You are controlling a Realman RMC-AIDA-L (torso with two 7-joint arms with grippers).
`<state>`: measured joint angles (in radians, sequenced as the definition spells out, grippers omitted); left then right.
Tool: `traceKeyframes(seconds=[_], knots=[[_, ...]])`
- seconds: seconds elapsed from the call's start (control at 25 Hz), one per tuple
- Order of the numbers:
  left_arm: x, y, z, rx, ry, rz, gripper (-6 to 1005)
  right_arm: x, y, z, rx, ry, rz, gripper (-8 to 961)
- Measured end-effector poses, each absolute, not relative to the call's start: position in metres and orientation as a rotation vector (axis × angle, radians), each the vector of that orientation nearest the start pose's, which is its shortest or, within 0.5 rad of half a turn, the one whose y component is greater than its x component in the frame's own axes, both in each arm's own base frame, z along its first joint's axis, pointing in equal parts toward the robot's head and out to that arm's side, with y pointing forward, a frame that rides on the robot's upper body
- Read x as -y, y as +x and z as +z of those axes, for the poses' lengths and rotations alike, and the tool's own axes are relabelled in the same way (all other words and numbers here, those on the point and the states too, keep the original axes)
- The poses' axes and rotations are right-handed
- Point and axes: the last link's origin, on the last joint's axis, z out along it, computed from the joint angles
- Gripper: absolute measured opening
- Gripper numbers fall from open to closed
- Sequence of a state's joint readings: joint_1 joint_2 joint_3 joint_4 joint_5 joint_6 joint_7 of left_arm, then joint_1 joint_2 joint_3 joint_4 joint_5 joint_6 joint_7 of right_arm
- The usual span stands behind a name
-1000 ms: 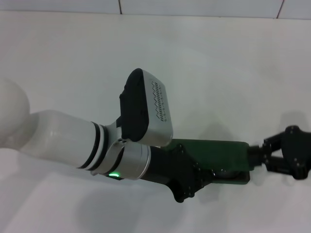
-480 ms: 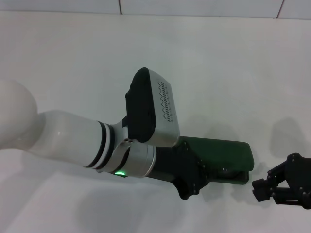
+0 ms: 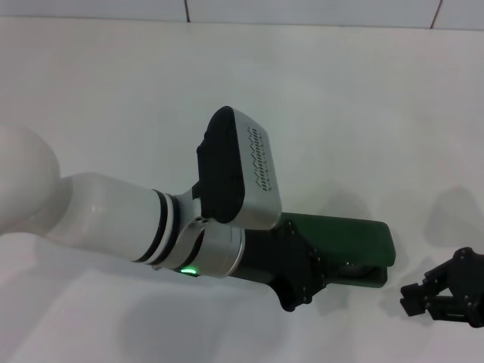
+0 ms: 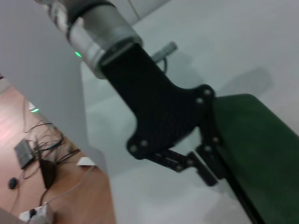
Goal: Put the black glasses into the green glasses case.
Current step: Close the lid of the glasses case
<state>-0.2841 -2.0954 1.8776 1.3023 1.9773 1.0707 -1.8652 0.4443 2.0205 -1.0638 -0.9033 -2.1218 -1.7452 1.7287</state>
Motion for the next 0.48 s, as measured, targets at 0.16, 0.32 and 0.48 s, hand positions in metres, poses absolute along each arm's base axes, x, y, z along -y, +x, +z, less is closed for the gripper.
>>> traceKeyframes(seconds=[0.16, 0.32, 0.48], knots=[[-0.2657, -0.1654, -0.1118, 0.195, -3.043, -0.118, 54, -0.2892, 0.2695, 0.0028, -0.826, -3.072, 0.185, 136], [-0.2656, -0.1662, -0.1127, 0.201, -3.039, -0.119, 54, -0.2932, 0.2709, 0.0017, -0.814, -3.044, 0.178, 137], [-0.2644, -0.1671, -0.1146, 0.207, -3.045, -0.116, 54, -0.2969, 0.2701, 0.0009, -0.797, -3.028, 0.181, 138]])
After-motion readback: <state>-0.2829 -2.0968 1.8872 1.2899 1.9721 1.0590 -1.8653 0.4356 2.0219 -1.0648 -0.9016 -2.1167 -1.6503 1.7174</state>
